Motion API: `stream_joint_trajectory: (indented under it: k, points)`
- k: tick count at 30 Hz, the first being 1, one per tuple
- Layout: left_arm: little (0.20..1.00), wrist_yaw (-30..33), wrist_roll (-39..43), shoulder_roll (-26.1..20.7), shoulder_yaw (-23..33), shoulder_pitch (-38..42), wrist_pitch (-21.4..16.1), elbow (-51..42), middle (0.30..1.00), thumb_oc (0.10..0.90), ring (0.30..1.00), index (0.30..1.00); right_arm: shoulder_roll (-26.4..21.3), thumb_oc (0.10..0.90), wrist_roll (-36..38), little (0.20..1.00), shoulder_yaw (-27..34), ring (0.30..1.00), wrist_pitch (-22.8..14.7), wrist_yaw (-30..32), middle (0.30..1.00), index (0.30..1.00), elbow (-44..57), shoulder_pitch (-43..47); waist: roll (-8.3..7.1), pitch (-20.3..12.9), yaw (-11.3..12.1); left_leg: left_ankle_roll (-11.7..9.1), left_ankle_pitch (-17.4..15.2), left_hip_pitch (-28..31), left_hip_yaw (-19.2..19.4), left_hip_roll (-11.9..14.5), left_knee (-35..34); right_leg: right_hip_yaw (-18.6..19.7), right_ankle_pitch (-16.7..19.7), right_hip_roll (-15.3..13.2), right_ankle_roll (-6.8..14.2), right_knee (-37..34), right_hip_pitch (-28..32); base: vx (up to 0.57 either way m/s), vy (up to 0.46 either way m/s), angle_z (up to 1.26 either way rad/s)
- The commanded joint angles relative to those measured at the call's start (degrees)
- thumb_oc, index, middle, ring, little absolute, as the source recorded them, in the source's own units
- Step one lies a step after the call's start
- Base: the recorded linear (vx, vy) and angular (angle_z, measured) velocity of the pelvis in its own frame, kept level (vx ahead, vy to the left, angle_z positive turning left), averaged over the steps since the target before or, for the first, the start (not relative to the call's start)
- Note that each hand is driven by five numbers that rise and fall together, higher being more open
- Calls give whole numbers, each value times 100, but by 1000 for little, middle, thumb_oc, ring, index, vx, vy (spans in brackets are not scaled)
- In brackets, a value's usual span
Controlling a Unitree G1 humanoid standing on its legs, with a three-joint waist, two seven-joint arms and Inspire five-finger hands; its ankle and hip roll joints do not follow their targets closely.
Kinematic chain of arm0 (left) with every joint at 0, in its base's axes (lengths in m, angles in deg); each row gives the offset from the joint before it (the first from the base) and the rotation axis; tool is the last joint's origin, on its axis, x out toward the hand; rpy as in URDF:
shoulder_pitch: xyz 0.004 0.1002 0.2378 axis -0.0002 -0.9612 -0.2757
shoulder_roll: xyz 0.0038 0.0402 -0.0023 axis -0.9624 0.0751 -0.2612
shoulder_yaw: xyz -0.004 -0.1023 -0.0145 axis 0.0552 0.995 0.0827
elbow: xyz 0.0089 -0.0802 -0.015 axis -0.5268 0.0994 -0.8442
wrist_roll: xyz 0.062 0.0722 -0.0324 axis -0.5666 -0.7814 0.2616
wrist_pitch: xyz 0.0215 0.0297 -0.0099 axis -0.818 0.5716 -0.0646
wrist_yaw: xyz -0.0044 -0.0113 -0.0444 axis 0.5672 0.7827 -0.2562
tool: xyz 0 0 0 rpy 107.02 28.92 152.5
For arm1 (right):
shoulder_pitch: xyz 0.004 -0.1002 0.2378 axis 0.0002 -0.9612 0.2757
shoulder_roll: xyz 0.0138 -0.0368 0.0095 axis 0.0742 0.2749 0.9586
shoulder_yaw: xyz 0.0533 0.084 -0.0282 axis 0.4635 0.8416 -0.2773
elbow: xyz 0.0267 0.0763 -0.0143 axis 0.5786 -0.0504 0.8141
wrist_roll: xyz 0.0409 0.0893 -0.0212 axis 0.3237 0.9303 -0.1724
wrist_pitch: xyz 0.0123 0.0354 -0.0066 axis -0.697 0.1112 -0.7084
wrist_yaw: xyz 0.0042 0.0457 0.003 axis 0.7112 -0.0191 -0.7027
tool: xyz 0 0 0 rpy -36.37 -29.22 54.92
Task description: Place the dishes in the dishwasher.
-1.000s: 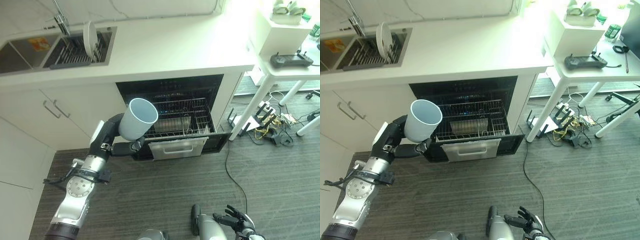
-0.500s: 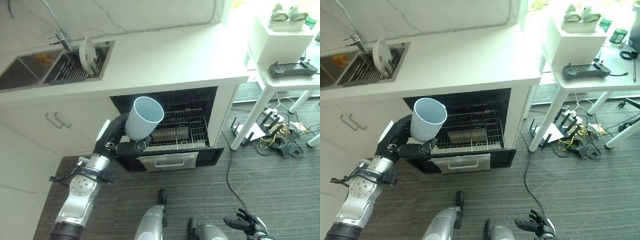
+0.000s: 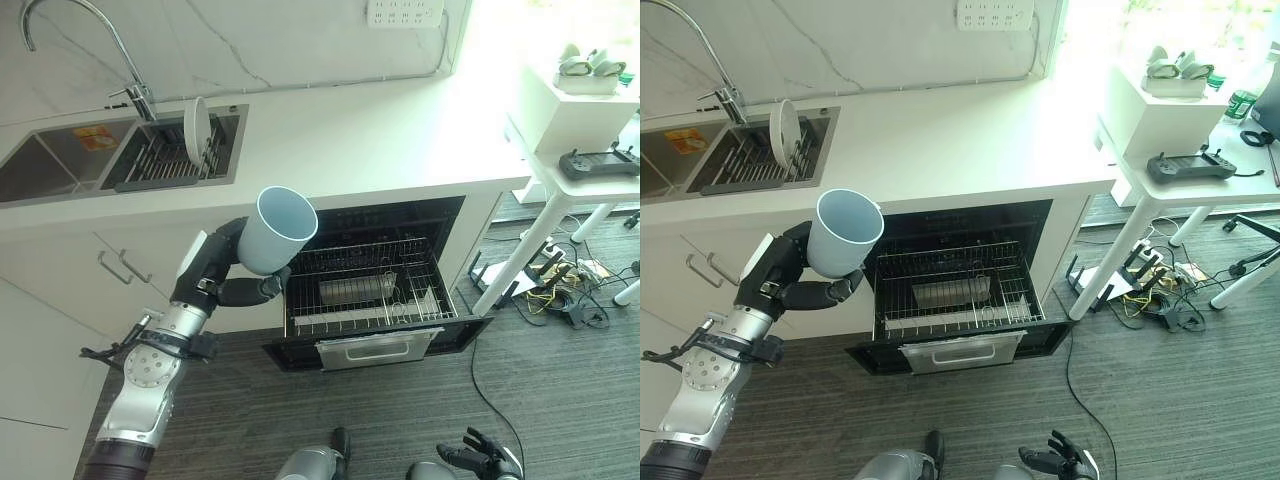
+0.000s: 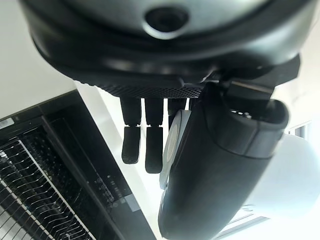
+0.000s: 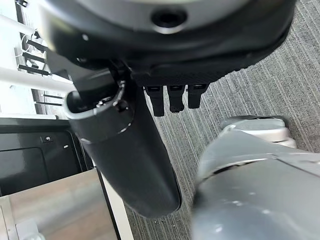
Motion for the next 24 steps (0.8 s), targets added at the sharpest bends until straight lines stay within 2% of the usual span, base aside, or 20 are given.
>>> stream_joint_trajectory:
  k: [1, 3, 6, 8, 9, 12, 14, 15, 16, 17, 18, 22, 24]
  points:
    - [300, 402, -230, -60, 240, 598, -850, -501, 300, 400, 300, 300, -303, 800, -23, 900, -28, 900, -339, -120, 900, 900, -55, 92, -55, 96, -203, -316, -1134, 45, -505, 227, 414, 62, 547, 270, 161, -656, 93, 49, -329, 39]
    - [300, 654, -598, -92, 190, 583, -823, -612, 300, 400, 300, 300, -310, 800, -58, 900, -93, 900, -418, -281, 900, 900, -75, 99, -162, -21, -154, -382, -1160, 27, -294, 432, 414, -82, 474, 204, 203, -656, 58, 83, -287, 38]
    - [300, 662, -504, -102, 233, 487, -582, -903, 300, 400, 300, 300, -296, 800, -92, 900, -181, 900, -343, -235, 900, 900, 174, 81, -199, -125, -116, -514, -1151, 4, -45, 703, 414, -287, 320, 154, 175, -656, 88, 64, -168, 39]
    - [300, 484, -116, -66, 213, 443, -489, -1021, 300, 400, 300, 300, -322, 800, 30, 900, -181, 900, -328, -227, 900, 900, 289, 10, -204, -188, -142, -605, -1147, 1, 31, 838, 414, -297, 204, 205, 131, -656, 121, 84, -126, 8]
    - [300, 249, 200, 37, 225, 365, -510, -1119, 300, 400, 300, 300, -364, 800, 191, 900, -65, 900, -438, -251, 900, 900, 344, -77, -193, -223, -166, -695, -1133, 36, 94, 957, 414, -345, 118, 248, 93, -656, 169, 104, -103, -32]
    - [300, 38, 747, 163, 218, 292, -316, -1192, 300, 400, 300, 300, -392, 800, 907, 900, 138, 900, -572, -312, 900, 900, 468, -170, -163, -272, -210, -781, -1108, 64, 256, 1151, 414, -452, 79, 215, 84, -656, 170, 79, -60, -29]
    - [300, -15, 1122, 233, 184, 293, -199, -1123, 300, 400, 300, 300, -403, 800, 1018, 900, 296, 900, -681, -313, 900, 900, 719, -229, -165, -311, -283, -807, -1137, 82, 299, 1188, 414, -434, 84, 217, 95, -656, 156, 51, -45, -20]
    - [300, 61, 1287, 323, 144, 309, -251, -1005, 300, 400, 300, 300, -392, 800, 1007, 900, 365, 900, -773, -264, 900, 900, 1021, -299, -188, -333, -360, -810, -1160, 116, 329, 1196, 414, -416, 98, 213, 99, -656, 148, 72, -56, -31]
    - [300, 290, 1608, 538, 108, 301, -546, -803, 300, 400, 300, 300, -374, 800, 892, 900, 370, 900, -1018, -156, 900, 900, 1627, -455, -231, -365, -504, -794, -1201, 194, 383, 1224, 414, -347, 96, 211, 85, -656, 136, 64, -41, -33]
    - [300, 343, 1647, 581, 108, 290, -614, -759, 300, 400, 300, 300, -378, 800, 890, 900, 383, 900, -1072, -131, 900, 900, 1756, -482, -239, -373, -540, -792, -1213, 215, 394, 1229, 414, -316, 91, 218, 82, -656, 134, 95, -27, -49]
    - [300, 470, 1663, 737, 68, 280, -809, -549, 300, 400, 300, 300, -406, 800, 945, 900, 477, 900, -1196, -41, 900, 900, 2213, -578, -281, -406, -663, -780, -1276, 319, 427, 1217, 414, -162, 94, 259, 82, -656, 135, 88, -12, -40]
    - [300, 878, 1479, 972, -53, 278, -1055, -343, 300, 400, 300, 300, -426, 800, 946, 900, 611, 900, -1384, 204, 900, 900, 3089, -731, -350, -441, -848, -732, -1359, 480, 484, 1195, 414, 62, 122, 309, 91, -656, 139, 54, -6, -31]
    - [300, 1367, 1336, 1115, -83, 236, -1322, -278, 300, 400, 300, 300, -365, 800, 1370, 900, 770, 900, -1468, -78, 900, 900, 3838, -880, -394, -462, -952, -706, -1411, 582, 567, 1206, 414, 170, 135, 323, 105, -656, 134, 14, -5, -29]
